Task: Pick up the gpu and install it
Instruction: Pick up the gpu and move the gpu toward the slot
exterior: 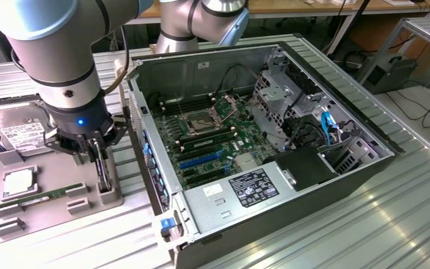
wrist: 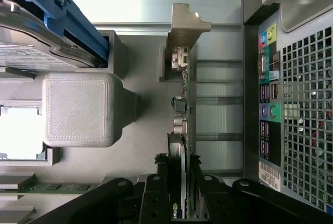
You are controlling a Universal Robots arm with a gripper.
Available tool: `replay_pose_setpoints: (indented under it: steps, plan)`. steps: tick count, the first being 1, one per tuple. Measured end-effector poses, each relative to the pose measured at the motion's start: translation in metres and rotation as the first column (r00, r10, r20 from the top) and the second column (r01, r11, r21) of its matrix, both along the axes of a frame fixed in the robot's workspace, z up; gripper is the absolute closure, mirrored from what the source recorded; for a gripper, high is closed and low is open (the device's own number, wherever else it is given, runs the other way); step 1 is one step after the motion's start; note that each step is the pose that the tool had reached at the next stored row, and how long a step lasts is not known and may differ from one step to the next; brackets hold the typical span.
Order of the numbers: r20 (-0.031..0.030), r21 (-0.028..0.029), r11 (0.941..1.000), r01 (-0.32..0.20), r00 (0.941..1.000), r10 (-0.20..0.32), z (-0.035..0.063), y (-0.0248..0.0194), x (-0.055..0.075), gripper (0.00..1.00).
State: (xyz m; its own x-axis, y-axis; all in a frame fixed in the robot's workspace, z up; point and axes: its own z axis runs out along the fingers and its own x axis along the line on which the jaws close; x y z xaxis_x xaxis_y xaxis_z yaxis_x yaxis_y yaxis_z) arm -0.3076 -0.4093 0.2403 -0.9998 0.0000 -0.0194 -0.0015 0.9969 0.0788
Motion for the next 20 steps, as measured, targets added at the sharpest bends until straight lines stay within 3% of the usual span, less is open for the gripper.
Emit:
replay_pose_setpoints:
  steps: [6,12,20]
  plan:
    - [0.0001,0.0001,1.0,0.0,1.0,0.0,0.0014,0.0,0.0,0.74]
    - [0.0001,0.0001,1.0,-0.001,1.0,0.001,0.0089,0.0,0.001,0.74]
    - [0.0001,0.0,1.0,-0.003,1.0,0.003,0.0321,0.0,0.002,0.74]
